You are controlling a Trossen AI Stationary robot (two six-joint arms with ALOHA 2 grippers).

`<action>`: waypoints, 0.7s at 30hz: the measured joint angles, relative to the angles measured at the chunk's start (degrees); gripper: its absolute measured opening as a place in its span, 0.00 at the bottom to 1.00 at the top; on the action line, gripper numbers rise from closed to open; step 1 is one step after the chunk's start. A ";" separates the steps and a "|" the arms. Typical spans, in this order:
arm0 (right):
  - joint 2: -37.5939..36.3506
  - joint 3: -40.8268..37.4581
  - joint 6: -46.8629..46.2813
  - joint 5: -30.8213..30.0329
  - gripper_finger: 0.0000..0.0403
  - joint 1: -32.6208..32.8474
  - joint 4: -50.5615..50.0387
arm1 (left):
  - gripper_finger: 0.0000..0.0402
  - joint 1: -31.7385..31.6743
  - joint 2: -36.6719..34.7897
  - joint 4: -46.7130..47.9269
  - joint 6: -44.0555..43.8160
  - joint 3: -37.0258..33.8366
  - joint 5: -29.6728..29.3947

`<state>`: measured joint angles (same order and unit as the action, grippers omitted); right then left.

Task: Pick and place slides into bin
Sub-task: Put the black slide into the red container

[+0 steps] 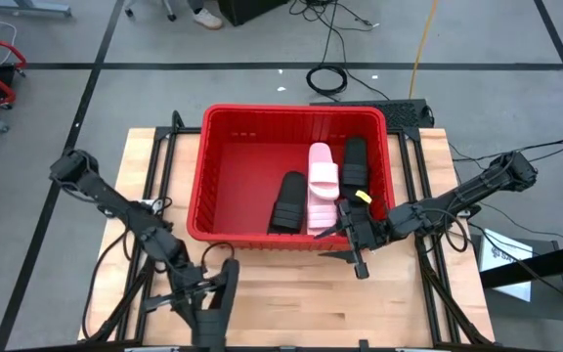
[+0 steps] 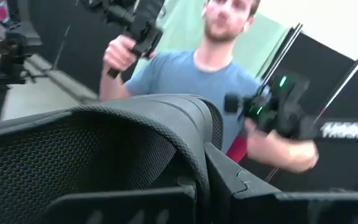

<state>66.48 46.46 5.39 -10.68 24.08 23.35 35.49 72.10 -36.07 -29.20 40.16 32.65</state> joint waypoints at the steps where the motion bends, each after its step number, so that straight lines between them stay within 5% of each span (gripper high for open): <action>1: 0.00 0.00 0.00 0.03 0.42 0.00 0.00 | 0.01 -0.96 0.00 3.66 2.07 1.71 1.06; 10: 0.00 0.00 0.00 0.13 0.42 0.02 0.01 | 0.01 -11.03 0.00 34.75 19.46 16.23 9.37; 21: 0.00 0.00 1.78 0.17 0.42 0.02 0.01 | 0.01 -26.13 0.00 70.87 31.94 35.37 12.25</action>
<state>66.48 46.46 7.16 -10.50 24.10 23.35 9.36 72.10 34.80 2.74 75.53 44.91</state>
